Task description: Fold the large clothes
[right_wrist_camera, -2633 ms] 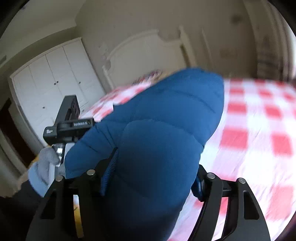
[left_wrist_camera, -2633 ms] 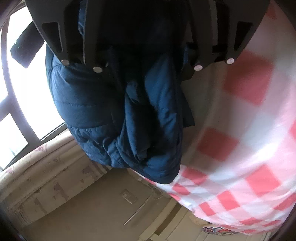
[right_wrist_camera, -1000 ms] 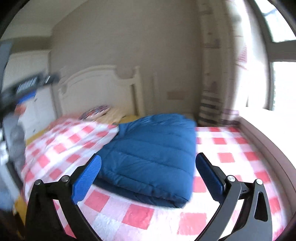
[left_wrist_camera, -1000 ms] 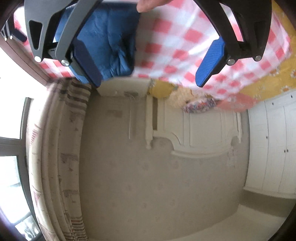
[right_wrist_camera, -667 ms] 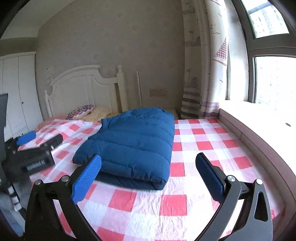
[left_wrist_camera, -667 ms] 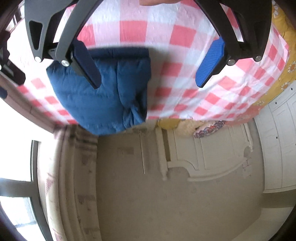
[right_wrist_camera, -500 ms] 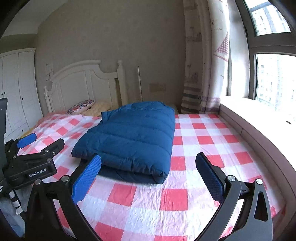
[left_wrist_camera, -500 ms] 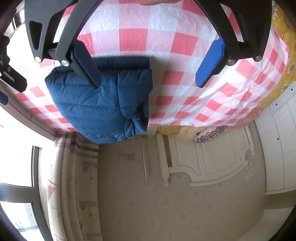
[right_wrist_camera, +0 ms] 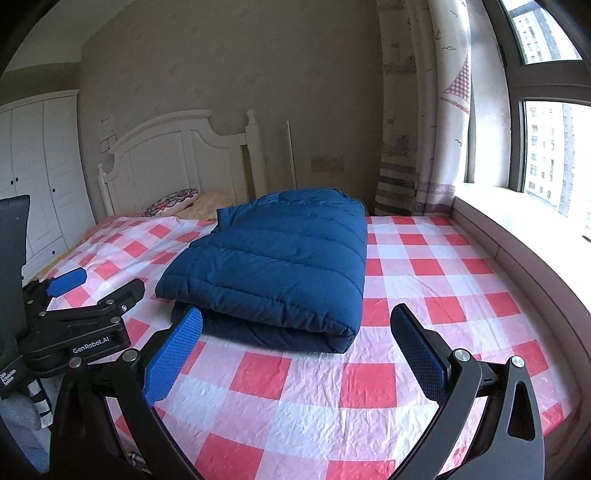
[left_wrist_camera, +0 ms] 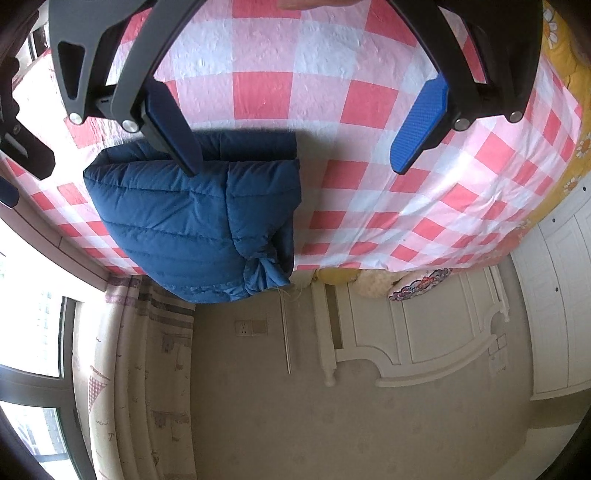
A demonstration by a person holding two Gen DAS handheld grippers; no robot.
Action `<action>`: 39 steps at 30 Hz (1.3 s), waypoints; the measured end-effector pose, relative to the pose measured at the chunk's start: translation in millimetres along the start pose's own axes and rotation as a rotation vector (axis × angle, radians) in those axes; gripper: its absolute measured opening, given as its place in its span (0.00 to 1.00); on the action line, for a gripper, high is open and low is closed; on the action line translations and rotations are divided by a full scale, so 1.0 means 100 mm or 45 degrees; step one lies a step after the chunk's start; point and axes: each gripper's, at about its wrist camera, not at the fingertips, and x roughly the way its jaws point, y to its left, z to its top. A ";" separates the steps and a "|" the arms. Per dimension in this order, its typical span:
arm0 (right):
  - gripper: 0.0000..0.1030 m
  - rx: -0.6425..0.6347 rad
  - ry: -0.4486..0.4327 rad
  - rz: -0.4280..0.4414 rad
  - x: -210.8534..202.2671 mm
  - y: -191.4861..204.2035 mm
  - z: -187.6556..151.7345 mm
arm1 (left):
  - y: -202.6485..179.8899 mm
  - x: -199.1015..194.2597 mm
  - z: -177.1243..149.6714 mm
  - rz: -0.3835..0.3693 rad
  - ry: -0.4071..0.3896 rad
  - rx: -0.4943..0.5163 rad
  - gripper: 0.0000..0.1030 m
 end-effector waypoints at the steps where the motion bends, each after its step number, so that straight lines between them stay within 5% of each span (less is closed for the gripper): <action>1: 0.95 -0.001 0.000 0.002 0.00 0.00 0.00 | 0.00 0.00 0.00 -0.001 0.003 0.000 0.98; 39: 0.95 0.020 0.038 0.051 0.00 0.04 -0.10 | 0.04 0.02 -0.11 0.002 0.041 -0.005 0.98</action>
